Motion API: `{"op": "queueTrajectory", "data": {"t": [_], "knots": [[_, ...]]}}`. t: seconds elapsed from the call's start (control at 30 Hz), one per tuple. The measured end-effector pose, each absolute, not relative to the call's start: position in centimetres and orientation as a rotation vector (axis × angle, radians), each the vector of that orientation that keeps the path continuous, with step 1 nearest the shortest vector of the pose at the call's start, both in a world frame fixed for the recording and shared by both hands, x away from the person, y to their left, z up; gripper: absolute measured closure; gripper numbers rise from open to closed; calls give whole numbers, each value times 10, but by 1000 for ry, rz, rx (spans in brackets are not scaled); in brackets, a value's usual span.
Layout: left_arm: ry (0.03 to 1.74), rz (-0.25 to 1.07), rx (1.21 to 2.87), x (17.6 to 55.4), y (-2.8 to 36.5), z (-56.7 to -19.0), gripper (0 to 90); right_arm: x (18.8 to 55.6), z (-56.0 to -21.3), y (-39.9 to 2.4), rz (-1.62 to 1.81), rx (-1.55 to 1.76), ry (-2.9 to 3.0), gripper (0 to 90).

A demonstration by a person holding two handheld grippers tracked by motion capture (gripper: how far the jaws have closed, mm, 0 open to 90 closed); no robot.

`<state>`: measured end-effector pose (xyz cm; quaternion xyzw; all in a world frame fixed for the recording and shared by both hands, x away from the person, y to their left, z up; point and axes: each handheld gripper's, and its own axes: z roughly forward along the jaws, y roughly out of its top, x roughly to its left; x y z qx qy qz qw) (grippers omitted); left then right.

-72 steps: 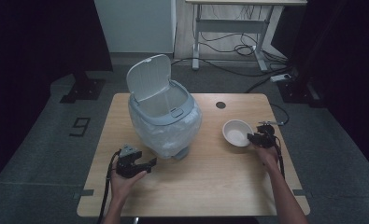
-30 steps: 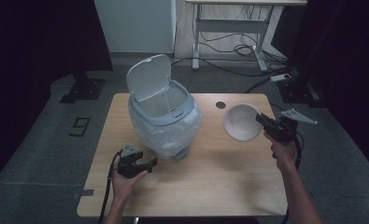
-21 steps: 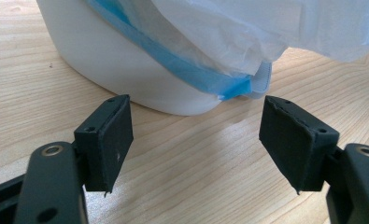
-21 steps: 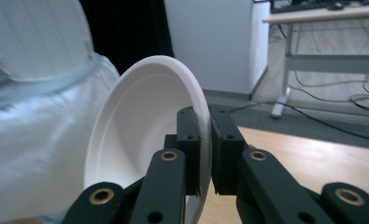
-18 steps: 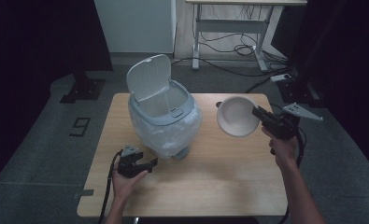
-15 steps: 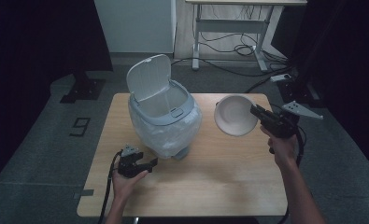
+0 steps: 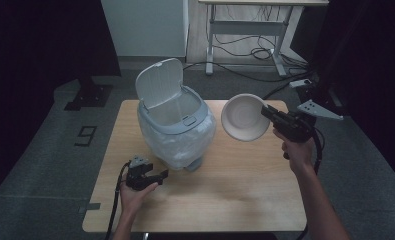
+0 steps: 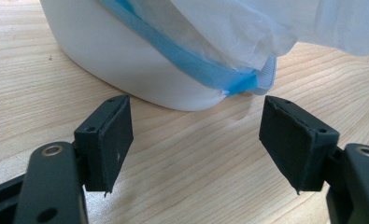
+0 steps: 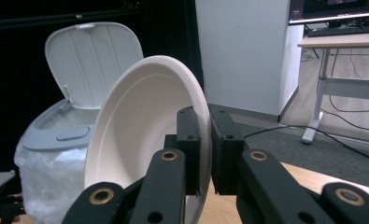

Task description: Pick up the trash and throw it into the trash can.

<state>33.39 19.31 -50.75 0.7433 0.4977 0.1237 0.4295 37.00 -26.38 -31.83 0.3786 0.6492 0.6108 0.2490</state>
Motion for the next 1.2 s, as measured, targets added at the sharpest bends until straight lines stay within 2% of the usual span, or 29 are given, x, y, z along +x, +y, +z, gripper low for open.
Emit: {"op": "queueTrajectory", "data": {"t": [1.2], "knots": [[1248,294,1861,334,193,-509,257,376,-281,-229,1722,947,1777,834]]}}
